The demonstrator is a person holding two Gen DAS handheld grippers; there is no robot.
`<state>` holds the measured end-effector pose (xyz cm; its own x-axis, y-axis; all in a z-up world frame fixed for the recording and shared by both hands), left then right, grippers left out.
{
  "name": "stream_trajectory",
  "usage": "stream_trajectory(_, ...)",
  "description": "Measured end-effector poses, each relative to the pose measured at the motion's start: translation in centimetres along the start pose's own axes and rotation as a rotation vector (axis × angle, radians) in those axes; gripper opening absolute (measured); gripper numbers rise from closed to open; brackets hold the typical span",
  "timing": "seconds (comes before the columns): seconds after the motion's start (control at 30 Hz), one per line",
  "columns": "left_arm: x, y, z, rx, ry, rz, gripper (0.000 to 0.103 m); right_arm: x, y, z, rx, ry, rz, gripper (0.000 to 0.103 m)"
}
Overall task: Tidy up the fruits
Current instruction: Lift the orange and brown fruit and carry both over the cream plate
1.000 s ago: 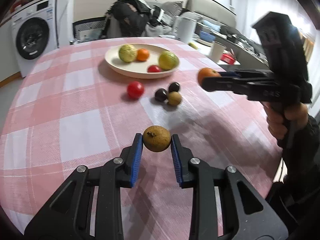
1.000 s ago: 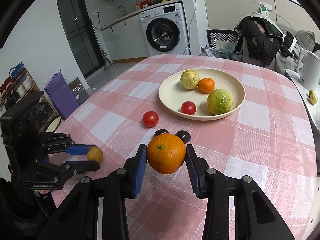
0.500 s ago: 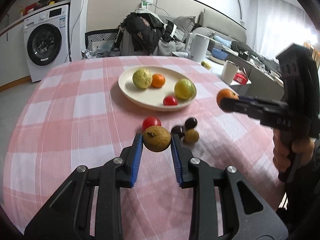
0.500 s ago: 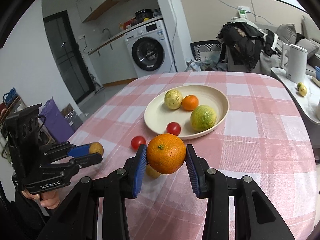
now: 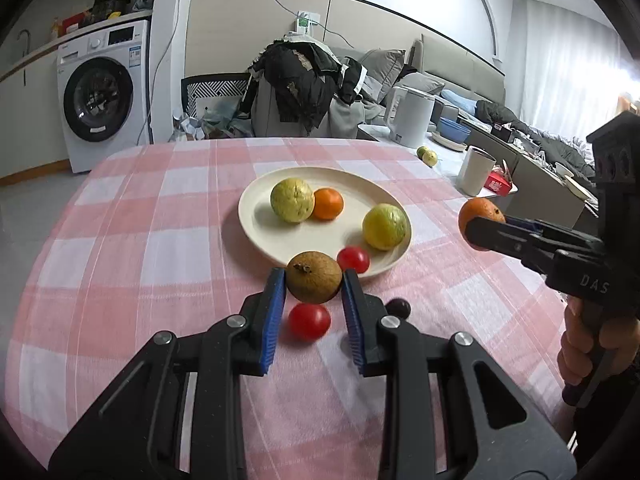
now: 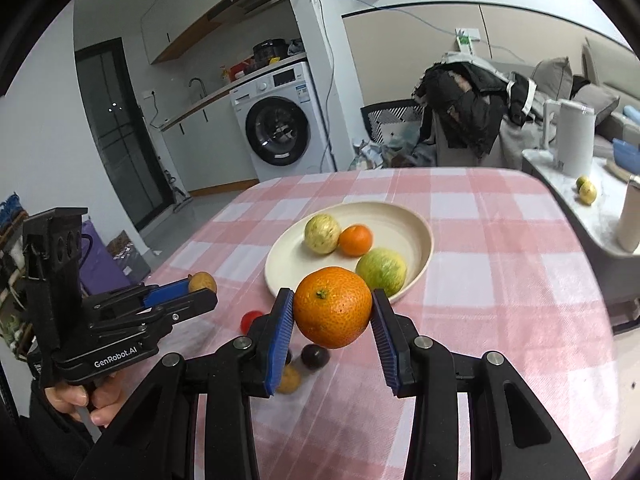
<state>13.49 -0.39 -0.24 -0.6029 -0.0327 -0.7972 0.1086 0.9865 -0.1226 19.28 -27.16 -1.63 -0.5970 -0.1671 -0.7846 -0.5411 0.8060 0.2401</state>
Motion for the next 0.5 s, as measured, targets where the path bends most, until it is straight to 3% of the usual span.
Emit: stream_trajectory(0.5,-3.6,-0.9,2.6,-0.029,-0.037,0.039,0.026,-3.9,-1.7,1.9,0.006,-0.018,0.059,0.04)
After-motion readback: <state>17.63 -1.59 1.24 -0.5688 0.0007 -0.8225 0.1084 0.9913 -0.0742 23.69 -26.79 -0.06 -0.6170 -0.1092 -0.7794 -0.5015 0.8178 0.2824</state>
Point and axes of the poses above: each gripper's, at about its wrist camera, not at the fingertips, and z roughly the way its jaws point, y to its left, x to its underside, the point moved 2 cm from there along z, roughly the way its jaws point, and after that the axes turned 2 degrees about z, right-handed, at the moved point
